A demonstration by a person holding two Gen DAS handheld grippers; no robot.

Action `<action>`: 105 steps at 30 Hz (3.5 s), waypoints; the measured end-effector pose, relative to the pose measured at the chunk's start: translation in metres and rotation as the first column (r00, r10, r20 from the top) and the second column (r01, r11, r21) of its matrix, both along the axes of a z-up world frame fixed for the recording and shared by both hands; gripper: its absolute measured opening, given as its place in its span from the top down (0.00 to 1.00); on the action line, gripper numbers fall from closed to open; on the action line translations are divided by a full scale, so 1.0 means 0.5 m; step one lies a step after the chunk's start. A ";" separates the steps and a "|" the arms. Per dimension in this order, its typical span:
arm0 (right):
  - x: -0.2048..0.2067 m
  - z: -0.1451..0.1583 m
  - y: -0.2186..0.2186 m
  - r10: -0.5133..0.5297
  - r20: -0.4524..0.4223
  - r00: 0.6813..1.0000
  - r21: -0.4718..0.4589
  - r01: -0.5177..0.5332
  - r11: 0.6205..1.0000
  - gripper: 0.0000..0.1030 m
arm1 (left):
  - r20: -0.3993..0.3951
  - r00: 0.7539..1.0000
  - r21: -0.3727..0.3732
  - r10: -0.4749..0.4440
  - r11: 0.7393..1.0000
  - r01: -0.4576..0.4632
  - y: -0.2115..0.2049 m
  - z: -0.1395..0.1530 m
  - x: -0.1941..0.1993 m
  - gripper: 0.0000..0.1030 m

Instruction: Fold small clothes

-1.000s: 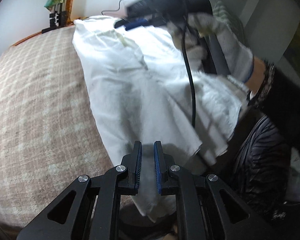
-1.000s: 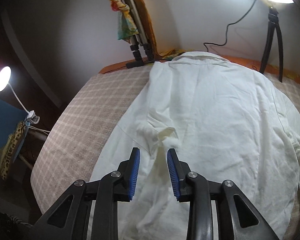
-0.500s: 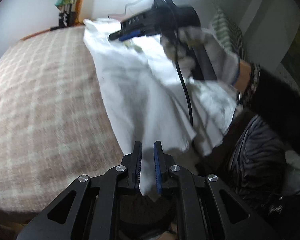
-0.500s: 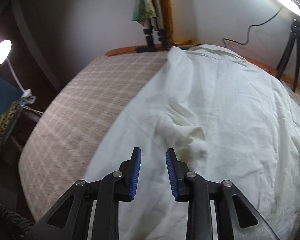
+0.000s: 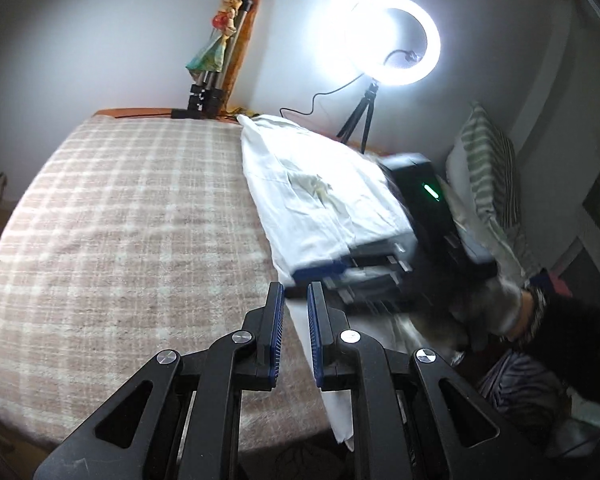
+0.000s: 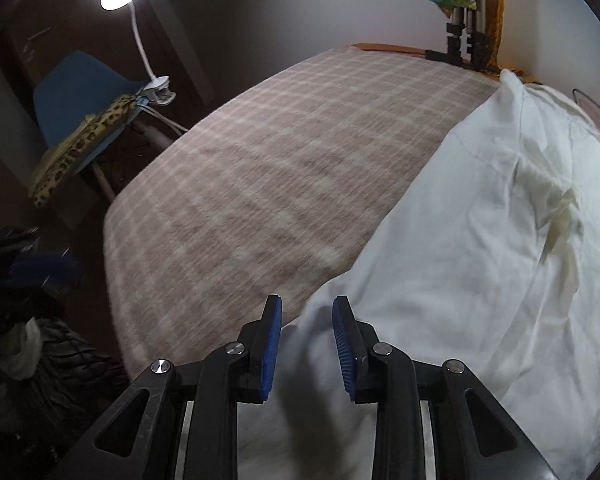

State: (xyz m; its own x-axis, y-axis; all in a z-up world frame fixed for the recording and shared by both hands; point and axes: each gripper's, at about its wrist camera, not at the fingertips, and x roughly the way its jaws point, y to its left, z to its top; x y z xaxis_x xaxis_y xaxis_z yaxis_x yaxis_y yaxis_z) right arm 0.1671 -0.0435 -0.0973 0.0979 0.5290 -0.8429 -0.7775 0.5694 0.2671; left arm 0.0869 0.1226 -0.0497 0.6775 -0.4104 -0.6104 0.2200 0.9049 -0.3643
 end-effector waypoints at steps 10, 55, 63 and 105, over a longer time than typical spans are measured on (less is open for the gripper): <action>-0.052 0.114 -0.150 -0.215 0.157 0.964 0.114 0.198 0.973 0.52 | 0.007 0.994 0.034 -0.109 0.993 0.109 -0.074 -0.010 0.005 0.87; -0.122 0.067 -1.139 -0.980 -0.018 0.198 -0.016 0.980 0.198 0.28 | -0.176 0.829 0.016 -0.530 0.841 0.541 -0.551 -0.086 0.112 0.60; -0.112 0.074 -1.079 -0.959 0.047 0.278 -0.036 0.960 0.277 0.96 | -0.164 0.846 0.015 -0.507 0.857 0.516 -0.533 -0.079 0.120 0.60; -0.090 0.163 -0.601 -0.510 0.088 0.856 0.160 0.493 0.855 0.62 | -0.165 0.933 -0.063 -0.319 0.948 0.312 -0.393 -0.069 0.135 0.60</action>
State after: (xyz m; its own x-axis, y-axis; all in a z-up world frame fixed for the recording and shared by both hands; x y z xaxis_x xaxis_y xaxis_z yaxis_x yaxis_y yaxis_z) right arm 0.1221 -0.3442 -0.0158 0.4766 0.4812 -0.7357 -0.4263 0.8584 0.2853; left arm 0.1545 -0.0741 -0.0842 0.3962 -0.6095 -0.6867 0.4236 0.7848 -0.4523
